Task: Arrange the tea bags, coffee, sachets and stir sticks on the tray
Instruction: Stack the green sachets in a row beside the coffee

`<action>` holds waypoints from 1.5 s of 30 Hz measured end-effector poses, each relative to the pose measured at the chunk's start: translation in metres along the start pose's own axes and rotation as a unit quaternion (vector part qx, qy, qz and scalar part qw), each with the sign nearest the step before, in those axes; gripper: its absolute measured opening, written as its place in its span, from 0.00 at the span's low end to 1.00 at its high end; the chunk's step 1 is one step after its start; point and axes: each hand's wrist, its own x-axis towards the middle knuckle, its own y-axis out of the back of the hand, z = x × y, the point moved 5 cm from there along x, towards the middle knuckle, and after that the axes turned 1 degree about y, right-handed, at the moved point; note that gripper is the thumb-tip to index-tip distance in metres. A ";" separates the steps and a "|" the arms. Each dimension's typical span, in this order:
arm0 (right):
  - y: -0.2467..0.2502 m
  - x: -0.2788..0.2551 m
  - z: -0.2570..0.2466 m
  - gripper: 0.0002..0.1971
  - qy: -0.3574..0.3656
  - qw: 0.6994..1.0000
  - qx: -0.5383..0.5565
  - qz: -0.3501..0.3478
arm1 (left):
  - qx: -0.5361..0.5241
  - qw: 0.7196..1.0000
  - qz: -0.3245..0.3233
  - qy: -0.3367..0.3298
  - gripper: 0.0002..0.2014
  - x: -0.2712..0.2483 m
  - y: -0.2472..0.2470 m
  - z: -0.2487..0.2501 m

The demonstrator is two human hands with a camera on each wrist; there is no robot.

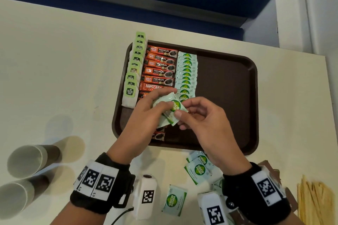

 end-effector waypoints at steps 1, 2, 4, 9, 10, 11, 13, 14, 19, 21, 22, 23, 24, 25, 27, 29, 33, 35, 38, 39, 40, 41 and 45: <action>0.004 0.001 0.001 0.11 -0.005 1.000 0.015 0.001 | 0.011 1.000 -0.001 -0.010 0.16 -0.001 0.003 0.001; 0.007 0.002 0.003 0.10 -0.007 1.000 0.026 0.005 | 0.023 1.000 0.000 -0.017 0.15 -0.003 0.005 0.002; 0.013 0.005 0.005 0.09 -0.013 0.999 0.046 0.014 | 0.047 0.999 0.005 -0.022 0.14 -0.006 0.007 0.003; 0.034 0.014 0.013 0.07 0.018 0.997 0.032 0.071 | 0.086 0.994 0.049 -0.035 0.12 -0.009 0.014 0.002; 0.040 0.016 0.015 0.07 0.023 0.996 0.011 0.080 | 0.082 0.994 0.067 -0.036 0.12 -0.009 0.018 0.002; 0.043 0.017 0.018 0.07 0.023 0.996 -0.009 0.080 | 0.075 0.993 0.080 -0.036 0.12 -0.009 0.022 0.001; 0.043 0.017 0.026 0.08 0.014 0.997 -0.043 0.060 | 0.065 0.993 0.093 -0.032 0.12 -0.010 0.029 0.001; 0.041 0.017 0.030 0.09 0.012 0.997 -0.061 0.048 | 0.069 0.993 0.096 -0.030 0.12 -0.010 0.031 0.001; 0.033 0.019 0.040 0.14 0.054 0.984 -0.164 0.053 | 0.080 0.991 0.101 -0.027 0.12 -0.011 0.035 0.000; 0.033 0.019 0.038 0.14 0.077 0.977 -0.186 0.073 | 0.076 0.992 0.100 -0.026 0.12 -0.012 0.035 -0.001; 0.032 0.018 0.038 0.14 0.086 0.974 -0.194 0.080 | 0.073 0.992 0.100 -0.027 0.12 -0.012 0.034 -0.001; 0.032 0.017 0.037 0.14 0.092 0.972 -0.197 0.085 | 0.072 0.992 0.098 -0.028 0.12 -0.013 0.034 -0.001; 0.032 0.017 0.038 0.14 0.095 0.972 -0.198 0.088 | 0.072 0.992 0.097 -0.030 0.12 -0.013 0.034 -0.002; 0.032 0.017 0.038 0.14 0.097 0.972 -0.197 0.089 | 0.073 0.992 0.096 -0.031 0.12 -0.014 0.034 -0.002; 0.032 0.018 0.038 0.14 0.099 0.971 -0.195 0.092 | 0.070 0.993 0.094 -0.033 0.12 -0.014 0.033 -0.003; 0.032 0.019 0.039 0.14 0.102 0.971 -0.193 0.096 | 0.065 0.993 0.094 -0.033 0.11 -0.014 0.033 -0.004; 0.032 0.020 0.040 0.13 0.106 0.970 -0.196 0.101 | 0.065 0.992 0.103 -0.031 0.12 -0.014 0.034 -0.005; 0.032 0.020 0.041 0.14 0.105 0.970 -0.196 0.101 | 0.070 0.992 0.103 -0.031 0.11 -0.014 0.034 -0.005; 0.032 0.020 0.042 0.14 0.102 0.970 -0.193 0.104 | 0.070 0.992 0.103 -0.031 0.11 -0.015 0.034 -0.005; 0.032 0.020 0.042 0.14 0.103 0.970 -0.191 0.106 | 0.072 0.991 0.104 -0.033 0.11 -0.014 0.034 -0.005; 0.033 0.019 0.042 0.14 0.103 0.970 -0.190 0.109 | 0.074 0.991 0.105 -0.035 0.11 -0.014 0.034 -0.005; 0.033 0.019 0.042 0.14 0.104 0.970 -0.189 0.111 | 0.073 0.991 0.106 -0.036 0.11 -0.014 0.034 -0.004; 0.034 0.019 0.043 0.14 0.100 0.971 -0.186 0.112 | 0.072 0.991 0.105 -0.037 0.11 -0.014 0.032 -0.004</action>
